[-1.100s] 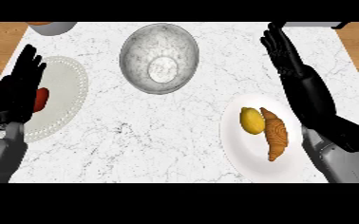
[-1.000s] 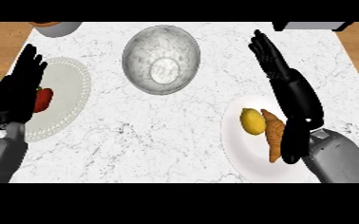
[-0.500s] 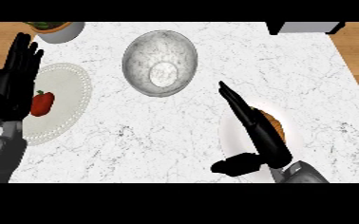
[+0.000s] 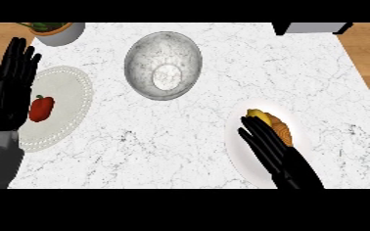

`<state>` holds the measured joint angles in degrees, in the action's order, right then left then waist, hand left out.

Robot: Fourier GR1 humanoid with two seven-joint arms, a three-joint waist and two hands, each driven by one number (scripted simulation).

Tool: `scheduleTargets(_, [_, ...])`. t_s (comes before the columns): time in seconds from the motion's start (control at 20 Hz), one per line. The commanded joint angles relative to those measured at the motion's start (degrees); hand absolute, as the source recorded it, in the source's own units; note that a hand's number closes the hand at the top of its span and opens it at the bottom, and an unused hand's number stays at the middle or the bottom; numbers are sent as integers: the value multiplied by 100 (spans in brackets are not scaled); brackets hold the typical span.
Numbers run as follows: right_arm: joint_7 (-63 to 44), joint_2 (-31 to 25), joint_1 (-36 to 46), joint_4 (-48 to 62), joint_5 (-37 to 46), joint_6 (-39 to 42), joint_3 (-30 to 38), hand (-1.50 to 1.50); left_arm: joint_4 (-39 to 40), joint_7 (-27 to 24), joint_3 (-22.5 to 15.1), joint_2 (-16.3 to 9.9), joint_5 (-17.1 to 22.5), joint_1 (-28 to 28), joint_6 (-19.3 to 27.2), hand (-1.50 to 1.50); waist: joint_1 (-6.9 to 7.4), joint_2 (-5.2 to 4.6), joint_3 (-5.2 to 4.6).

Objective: Pick the croissant from the plate and place it in the bowl

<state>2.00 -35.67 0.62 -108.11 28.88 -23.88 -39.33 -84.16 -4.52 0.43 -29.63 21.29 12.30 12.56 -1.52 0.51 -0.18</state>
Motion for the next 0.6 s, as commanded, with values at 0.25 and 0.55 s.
scheduleTargets(0.25, [-2758,-1626,-189,-1713,724,1926,433,-150,84,-211,-35,195,-163,-53,65,0,-19,-10,-19])
scheduleTargets(0.55, [-4058,-2240,91,-2578,-116,3752,520,-150,66,-2,95,27,-1,72,-209,0,140,-54,-9])
